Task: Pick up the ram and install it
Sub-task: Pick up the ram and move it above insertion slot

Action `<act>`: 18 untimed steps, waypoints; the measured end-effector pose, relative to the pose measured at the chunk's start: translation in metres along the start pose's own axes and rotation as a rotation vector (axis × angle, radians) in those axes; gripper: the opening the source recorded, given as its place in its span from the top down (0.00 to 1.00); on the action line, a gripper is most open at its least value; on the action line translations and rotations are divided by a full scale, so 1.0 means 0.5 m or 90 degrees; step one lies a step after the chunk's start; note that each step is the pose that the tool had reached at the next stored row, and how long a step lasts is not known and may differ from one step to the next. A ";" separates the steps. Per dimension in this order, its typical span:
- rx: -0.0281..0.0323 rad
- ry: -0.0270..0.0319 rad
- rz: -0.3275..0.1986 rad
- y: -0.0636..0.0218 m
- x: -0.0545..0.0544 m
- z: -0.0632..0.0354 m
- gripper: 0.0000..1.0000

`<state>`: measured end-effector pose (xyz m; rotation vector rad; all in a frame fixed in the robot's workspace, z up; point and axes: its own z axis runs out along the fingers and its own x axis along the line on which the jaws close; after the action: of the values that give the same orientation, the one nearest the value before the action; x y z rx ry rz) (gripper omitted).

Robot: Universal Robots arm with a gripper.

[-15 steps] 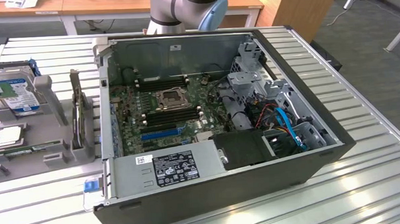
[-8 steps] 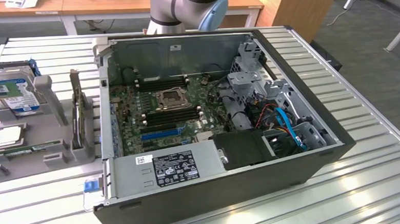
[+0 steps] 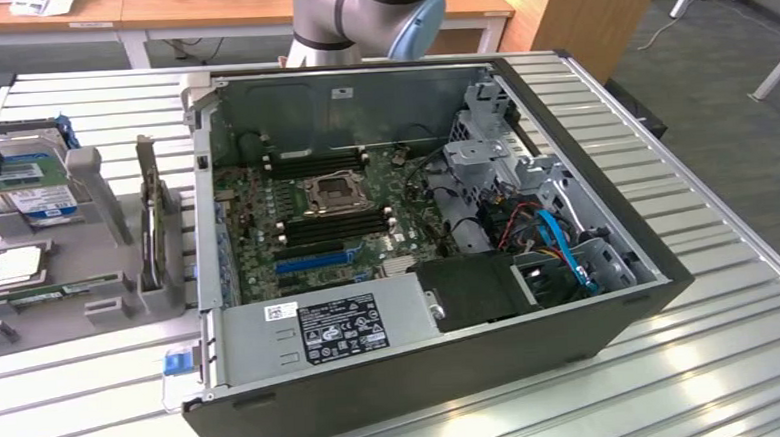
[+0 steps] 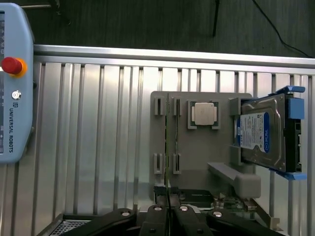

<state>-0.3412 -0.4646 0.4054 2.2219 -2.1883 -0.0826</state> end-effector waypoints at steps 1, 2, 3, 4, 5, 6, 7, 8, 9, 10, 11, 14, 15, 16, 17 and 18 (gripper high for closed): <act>-0.0003 0.0000 0.000 -0.004 0.000 0.000 0.88; -0.0005 0.0000 0.000 -0.008 0.000 -0.001 0.88; -0.0008 0.0000 0.000 -0.013 0.000 -0.001 0.88; -0.0011 0.0001 0.000 -0.017 0.000 -0.001 0.88; -0.0013 0.0000 0.000 -0.022 0.000 -0.001 0.88; -0.0014 0.0000 0.000 -0.026 0.000 -0.001 0.88; -0.0017 0.0000 0.000 -0.030 0.000 -0.002 0.88; -0.0019 0.0000 0.000 -0.035 0.001 -0.002 0.88; -0.0021 -0.0001 0.000 -0.040 0.001 -0.002 0.88; -0.0023 0.0000 0.000 -0.045 0.001 -0.002 0.88; -0.0026 0.0000 0.000 -0.050 0.001 -0.003 0.88; -0.0033 0.0000 0.000 -0.065 0.001 -0.004 0.88; -0.0035 -0.0001 0.000 -0.070 0.001 -0.004 0.88; -0.0039 -0.0001 0.000 -0.075 0.001 -0.004 0.88; -0.0041 -0.0001 0.000 -0.080 0.001 -0.004 0.88; -0.0044 -0.0001 0.000 -0.085 0.001 -0.005 0.88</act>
<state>-0.2986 -0.4646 0.4054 2.2183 -2.1848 -0.0902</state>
